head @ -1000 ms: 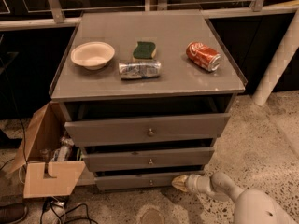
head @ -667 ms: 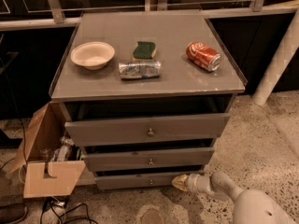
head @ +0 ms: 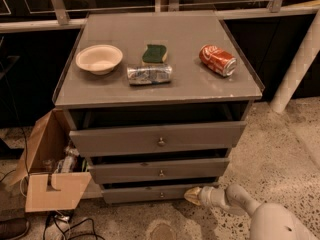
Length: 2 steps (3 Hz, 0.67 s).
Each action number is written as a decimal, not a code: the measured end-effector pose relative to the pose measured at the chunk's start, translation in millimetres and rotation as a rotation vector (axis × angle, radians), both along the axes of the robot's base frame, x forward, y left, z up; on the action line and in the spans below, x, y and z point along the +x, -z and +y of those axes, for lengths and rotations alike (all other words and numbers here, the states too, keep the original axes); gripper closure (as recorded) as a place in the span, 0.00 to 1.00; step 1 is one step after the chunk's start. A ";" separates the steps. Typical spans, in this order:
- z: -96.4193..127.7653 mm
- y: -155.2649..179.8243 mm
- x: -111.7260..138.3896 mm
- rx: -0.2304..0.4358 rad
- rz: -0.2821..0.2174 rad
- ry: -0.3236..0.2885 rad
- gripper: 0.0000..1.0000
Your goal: Close bottom drawer
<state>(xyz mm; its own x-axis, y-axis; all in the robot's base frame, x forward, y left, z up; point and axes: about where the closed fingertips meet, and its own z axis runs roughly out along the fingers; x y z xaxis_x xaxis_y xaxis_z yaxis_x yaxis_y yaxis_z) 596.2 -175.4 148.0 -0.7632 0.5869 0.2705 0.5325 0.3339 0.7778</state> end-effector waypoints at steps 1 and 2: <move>-6.4 0.8 -9.8 0.000 0.023 -0.015 1.00; -44.4 -1.2 -52.6 -0.015 0.095 -0.023 1.00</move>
Offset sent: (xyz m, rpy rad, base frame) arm -0.1195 -0.1042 0.0040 -0.0376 0.2008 0.0248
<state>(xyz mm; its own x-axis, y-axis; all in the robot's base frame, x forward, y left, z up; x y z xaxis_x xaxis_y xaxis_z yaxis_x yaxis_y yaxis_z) 543.6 -219.8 149.2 -0.7479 0.5738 0.3338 0.5958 0.3584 0.7188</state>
